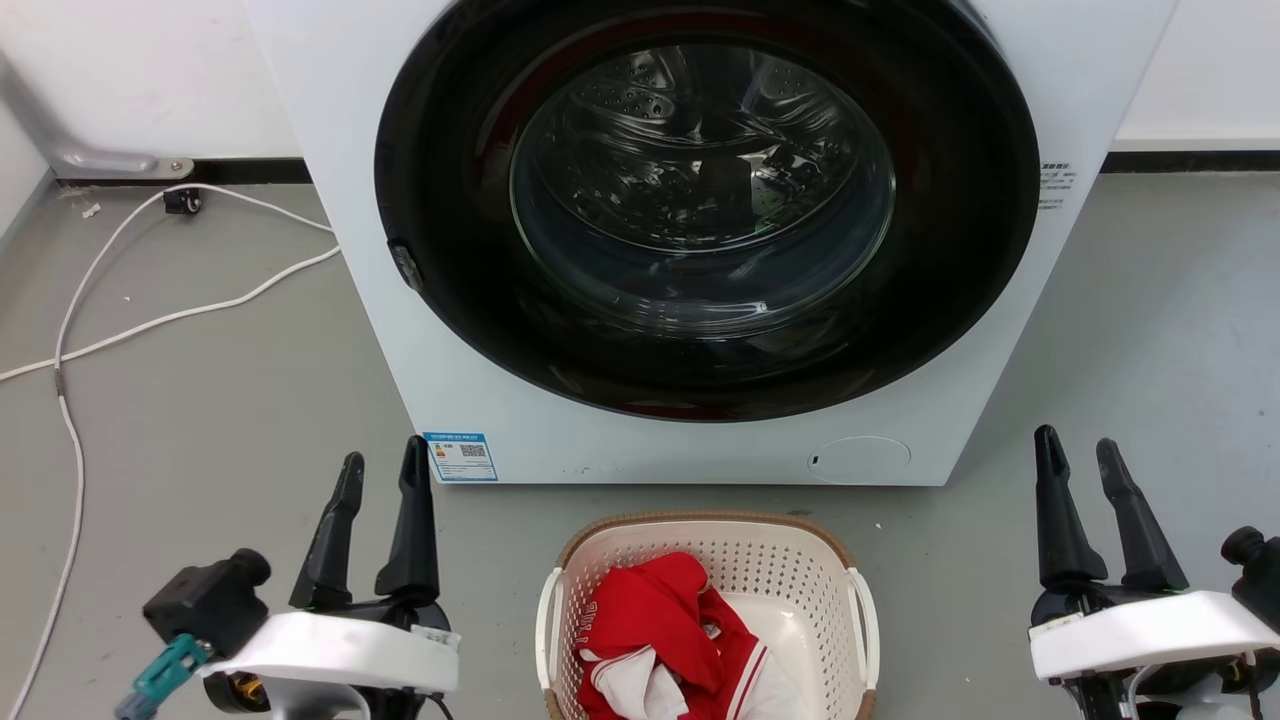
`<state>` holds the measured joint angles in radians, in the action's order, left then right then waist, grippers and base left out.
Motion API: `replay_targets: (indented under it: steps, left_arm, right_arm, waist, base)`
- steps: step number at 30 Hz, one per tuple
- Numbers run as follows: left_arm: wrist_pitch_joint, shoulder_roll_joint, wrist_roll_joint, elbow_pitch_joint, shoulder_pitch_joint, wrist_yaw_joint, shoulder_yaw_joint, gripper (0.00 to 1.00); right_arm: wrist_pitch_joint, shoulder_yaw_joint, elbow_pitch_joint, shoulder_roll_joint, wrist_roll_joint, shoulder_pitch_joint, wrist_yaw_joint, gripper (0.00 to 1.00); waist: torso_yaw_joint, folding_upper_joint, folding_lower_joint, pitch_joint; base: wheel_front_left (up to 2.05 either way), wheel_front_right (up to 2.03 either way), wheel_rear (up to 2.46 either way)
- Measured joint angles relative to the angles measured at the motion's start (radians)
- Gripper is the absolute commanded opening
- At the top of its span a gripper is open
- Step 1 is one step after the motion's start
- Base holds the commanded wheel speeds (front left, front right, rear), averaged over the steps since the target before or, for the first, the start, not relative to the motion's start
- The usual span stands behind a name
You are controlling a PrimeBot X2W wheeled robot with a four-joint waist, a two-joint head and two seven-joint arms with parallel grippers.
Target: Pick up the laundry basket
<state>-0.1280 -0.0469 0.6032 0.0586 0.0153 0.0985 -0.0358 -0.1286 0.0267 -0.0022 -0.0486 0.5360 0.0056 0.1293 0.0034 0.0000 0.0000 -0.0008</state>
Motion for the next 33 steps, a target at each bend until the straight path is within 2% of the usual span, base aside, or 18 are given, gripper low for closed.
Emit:
replay_targets:
  steps: [2,5,13,33]
  left_arm:
    - [-0.011,-0.001,-0.079,0.001,0.001,-0.014,-0.026,1.00]
    - [-0.018,-0.009,-0.134,0.003,0.001,-0.027,-0.047,1.00]
    - [-0.039,-0.052,-0.238,0.005,0.001,-0.069,-0.119,1.00]
    - [-0.083,-0.108,-0.396,-0.046,0.002,-0.126,-0.247,1.00]
  right_arm:
    - [-0.012,-0.001,-0.001,0.000,-0.054,0.006,0.000,1.00]
    - [-0.020,-0.003,-0.002,0.000,-0.096,0.007,0.000,1.00]
    - [-0.039,-0.005,0.004,0.000,-0.177,0.019,0.000,1.00]
    - [-0.083,-0.012,0.035,0.000,-0.397,0.028,0.000,1.00]
  waist:
    - [-0.001,0.0000,0.0000,0.001]
    - [0.000,0.0000,0.0000,0.001]
    - [0.000,0.0000,0.0000,0.001]
    - [0.001,0.0000,0.0000,-0.006]
  base:
    - [0.00,0.00,0.00]
    - [0.00,0.00,0.00]
    - [0.00,0.00,0.00]
    - [0.00,0.00,0.00]
